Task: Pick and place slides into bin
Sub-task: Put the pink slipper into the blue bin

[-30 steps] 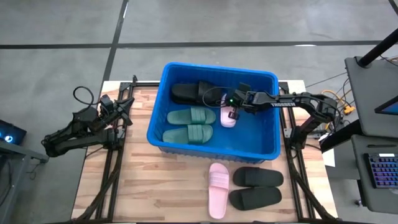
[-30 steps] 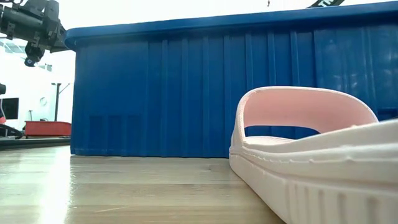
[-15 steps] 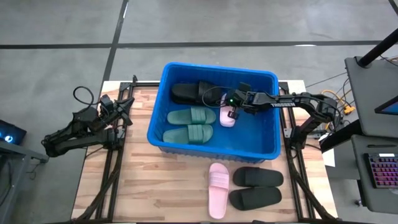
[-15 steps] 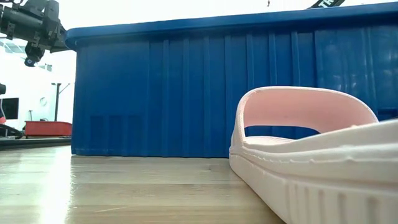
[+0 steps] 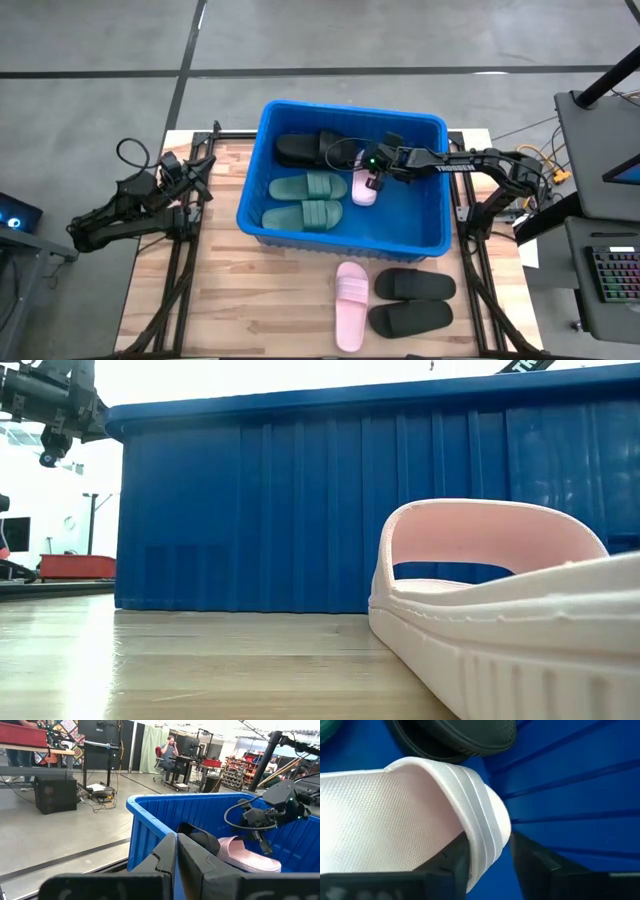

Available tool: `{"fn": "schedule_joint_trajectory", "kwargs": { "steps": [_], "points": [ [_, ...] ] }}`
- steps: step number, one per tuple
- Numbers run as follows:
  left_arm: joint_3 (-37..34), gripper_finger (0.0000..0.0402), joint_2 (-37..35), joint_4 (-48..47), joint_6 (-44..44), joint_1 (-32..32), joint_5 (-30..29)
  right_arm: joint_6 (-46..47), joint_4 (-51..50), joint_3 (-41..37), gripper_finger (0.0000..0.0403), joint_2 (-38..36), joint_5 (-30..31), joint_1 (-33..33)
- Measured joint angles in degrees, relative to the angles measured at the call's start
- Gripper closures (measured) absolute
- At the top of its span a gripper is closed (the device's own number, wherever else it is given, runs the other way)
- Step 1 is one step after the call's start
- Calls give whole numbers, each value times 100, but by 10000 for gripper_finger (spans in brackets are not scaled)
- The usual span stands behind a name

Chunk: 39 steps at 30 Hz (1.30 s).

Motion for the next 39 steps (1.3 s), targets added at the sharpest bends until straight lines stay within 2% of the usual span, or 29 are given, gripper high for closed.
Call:
{"fn": "schedule_joint_trajectory", "kwargs": {
  "steps": [5, 10, 16, 27, 39],
  "points": [
    [0, 400, 2, 0, 0, 1, -2, 100, -285, 2, 236, 0, -387, 0],
    [0, 400, 2, 0, 2, 0, -4, 410, -554, 4, 219, 0, -400, 0],
    [0, 400, 2, 0, 0, 2, -4, 693, -557, 4, 220, -4, -446, 2],
    [0, 400, 2, 0, 0, 1, -4, 680, -569, 4, 222, -37, -1042, 2],
    [0, 400, 2, -2, 0, 2, -4, 378, -554, 7, 216, -730, -1145, 17]
  ]
}}
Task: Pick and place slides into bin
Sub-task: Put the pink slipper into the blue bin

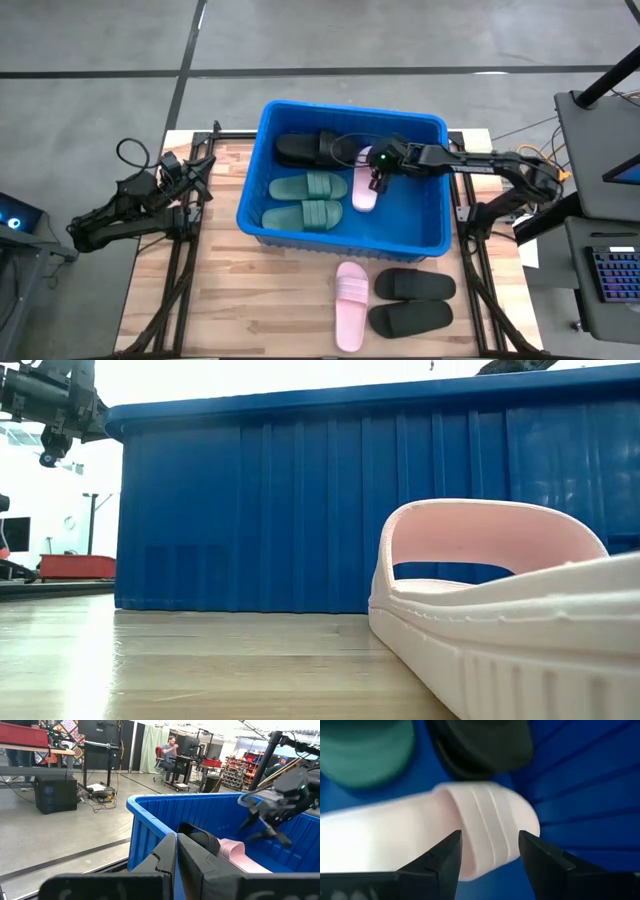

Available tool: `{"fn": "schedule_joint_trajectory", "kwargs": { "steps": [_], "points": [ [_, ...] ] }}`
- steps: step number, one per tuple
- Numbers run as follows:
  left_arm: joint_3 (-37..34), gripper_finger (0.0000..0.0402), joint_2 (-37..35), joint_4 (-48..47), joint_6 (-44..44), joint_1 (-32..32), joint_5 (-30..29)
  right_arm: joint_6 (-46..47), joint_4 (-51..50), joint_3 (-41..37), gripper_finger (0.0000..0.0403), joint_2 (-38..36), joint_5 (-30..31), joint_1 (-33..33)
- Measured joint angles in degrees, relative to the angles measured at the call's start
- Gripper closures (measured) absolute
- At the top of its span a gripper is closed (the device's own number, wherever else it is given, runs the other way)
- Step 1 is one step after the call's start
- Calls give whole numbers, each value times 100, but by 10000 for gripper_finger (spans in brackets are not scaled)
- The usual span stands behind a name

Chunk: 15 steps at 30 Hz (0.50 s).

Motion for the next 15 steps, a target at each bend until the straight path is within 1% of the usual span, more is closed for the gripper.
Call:
{"fn": "schedule_joint_trajectory", "kwargs": {
  "steps": [5, 8, 12, 15],
  "points": [
    [1, 400, 0, 0, 0, 0, 0, 271, 235, 0, 216, -602, -119, 0],
    [2, 400, 0, 0, 1, 0, 0, 685, 567, 0, 216, -1054, -447, -2],
    [2, 400, 0, 0, 2, 0, -3, 1362, 1592, 0, 216, -1779, -936, 121],
    [2, 400, 0, 0, 2, 0, 7, 1528, 2484, 3, 216, -2234, -1174, 303]
  ]
}}
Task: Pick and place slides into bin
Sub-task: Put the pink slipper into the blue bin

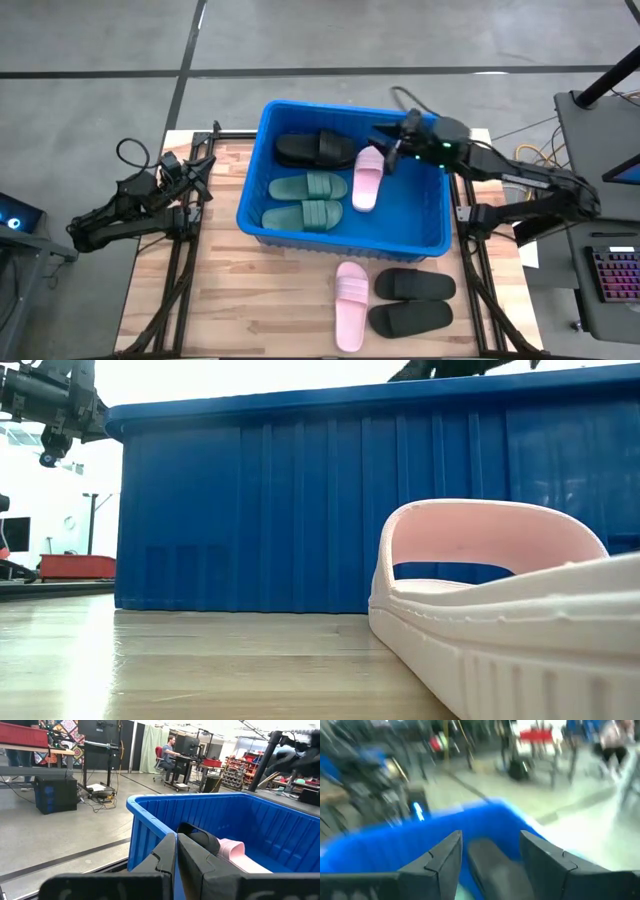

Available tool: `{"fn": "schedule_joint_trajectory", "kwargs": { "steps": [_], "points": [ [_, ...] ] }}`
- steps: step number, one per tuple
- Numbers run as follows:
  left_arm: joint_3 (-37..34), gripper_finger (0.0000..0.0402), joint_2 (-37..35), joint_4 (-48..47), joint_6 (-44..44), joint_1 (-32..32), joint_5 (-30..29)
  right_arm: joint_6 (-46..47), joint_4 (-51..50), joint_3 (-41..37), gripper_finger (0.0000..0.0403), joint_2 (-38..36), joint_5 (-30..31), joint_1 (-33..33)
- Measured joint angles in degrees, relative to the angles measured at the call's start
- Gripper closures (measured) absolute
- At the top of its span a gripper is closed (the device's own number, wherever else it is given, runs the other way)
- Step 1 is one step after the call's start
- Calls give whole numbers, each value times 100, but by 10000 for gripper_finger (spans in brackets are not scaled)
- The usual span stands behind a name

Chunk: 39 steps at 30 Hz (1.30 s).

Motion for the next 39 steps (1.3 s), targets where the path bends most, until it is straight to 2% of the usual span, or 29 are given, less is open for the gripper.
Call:
{"fn": "schedule_joint_trajectory", "kwargs": {
  "steps": [5, 8, 11, 14, 16, 21, 24, 27, 32, 39],
  "points": [
    [0, 400, 0, 0, 9, 0, 4, 61, 327, 7, 216, -406, -56, 449],
    [0, 400, 0, 0, 10, -1, 6, 599, 297, 146, 216, -436, -83, 815],
    [0, 400, 0, 0, 11, 0, 12, 805, 380, 510, 216, -372, -83, 1290],
    [0, 400, 0, 0, 10, -1, 19, 499, 283, 1051, 216, -158, 51, 1882],
    [0, 400, 0, 0, 11, -2, 18, 169, 39, 1479, 217, 58, 452, 2348],
    [0, 400, 0, 2, 13, -2, 17, -385, -1006, 2689, 227, 686, 2468, 3494],
    [0, 400, 0, 0, 13, 0, 17, -377, -1936, 3336, 232, 1104, 3235, 4008],
    [0, 400, 0, 0, 13, -2, 17, 291, -2783, 3860, 236, 1521, 3451, 4355],
    [0, 400, -2, -5, 11, 0, 19, 1466, -3546, 4475, 242, 2125, 3546, 4788],
    [-2, 400, -2, -17, 11, -1, 50, 2254, -4334, 4925, 256, 2905, 3565, 5223]
  ]
}}
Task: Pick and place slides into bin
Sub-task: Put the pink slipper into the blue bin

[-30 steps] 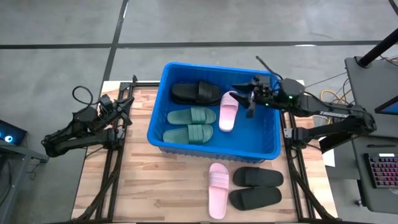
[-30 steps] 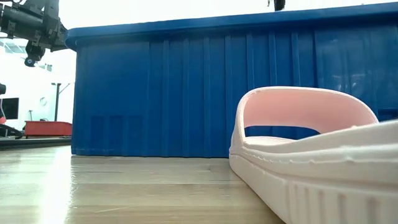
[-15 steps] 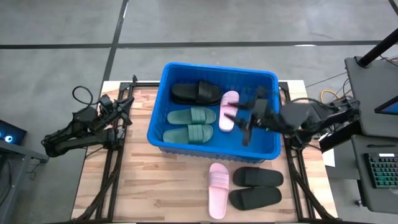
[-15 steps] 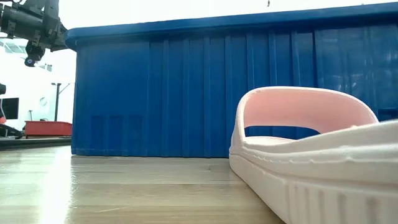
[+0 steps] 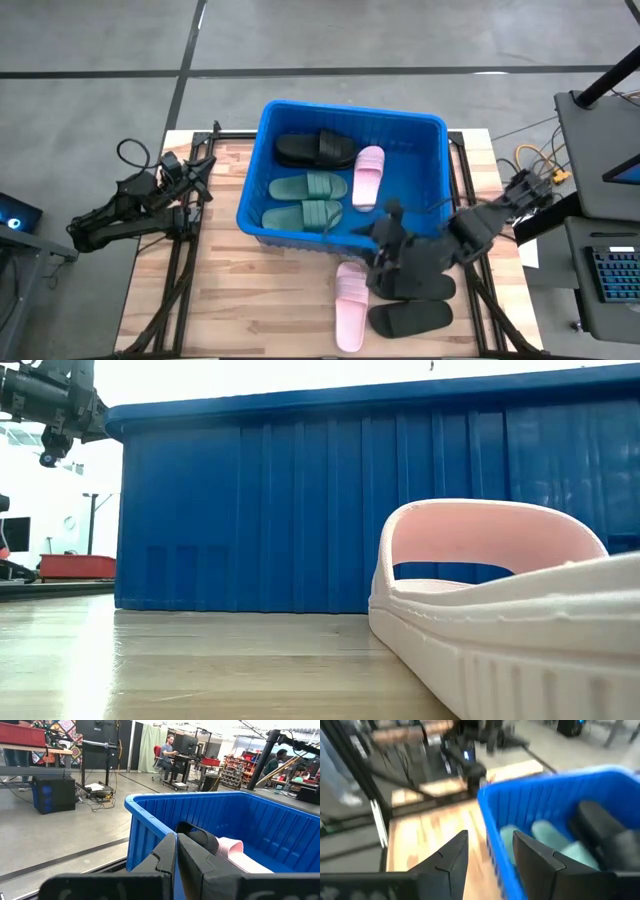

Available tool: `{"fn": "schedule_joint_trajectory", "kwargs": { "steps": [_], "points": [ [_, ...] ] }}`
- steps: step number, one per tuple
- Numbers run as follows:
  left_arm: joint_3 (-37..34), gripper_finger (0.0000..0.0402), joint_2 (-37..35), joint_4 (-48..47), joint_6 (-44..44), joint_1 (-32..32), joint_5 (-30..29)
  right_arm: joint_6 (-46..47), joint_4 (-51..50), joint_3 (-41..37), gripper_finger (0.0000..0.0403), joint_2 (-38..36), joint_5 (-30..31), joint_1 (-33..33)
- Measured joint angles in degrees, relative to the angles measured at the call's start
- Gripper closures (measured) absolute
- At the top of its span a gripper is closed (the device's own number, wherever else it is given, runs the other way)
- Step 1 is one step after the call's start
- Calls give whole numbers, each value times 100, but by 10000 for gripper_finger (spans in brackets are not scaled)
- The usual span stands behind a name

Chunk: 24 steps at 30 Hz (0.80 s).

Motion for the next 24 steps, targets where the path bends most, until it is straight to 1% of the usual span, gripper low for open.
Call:
{"fn": "schedule_joint_trajectory", "kwargs": {
  "steps": [3, 5, 9, 14, 16, 21, 24],
  "points": [
    [-1, 400, 0, -1, -2, -1, 24, 586, -488, 76, 262, 336, -81, 148],
    [-2, 400, 0, 2, -5, -2, 46, 921, -767, 100, 265, 543, -260, 224],
    [-4, 400, 0, 4, -14, -2, 269, 1468, -1234, 120, 269, 902, -540, 327],
    [-9, 400, 4, 4, -13, -2, 284, 2322, -2093, 86, 253, 1367, -842, 362],
    [-9, 400, 1, 4, -13, -2, 282, 2329, -2173, 77, 239, 1560, -1156, 372],
    [-9, 400, 0, -28, -4, -2, 283, 1941, -1916, 56, 205, 2075, -2233, 395],
    [-15, 400, 2, -42, -2, -2, 284, 1914, -1873, 56, 191, 2339, -2651, 389]
  ]
}}
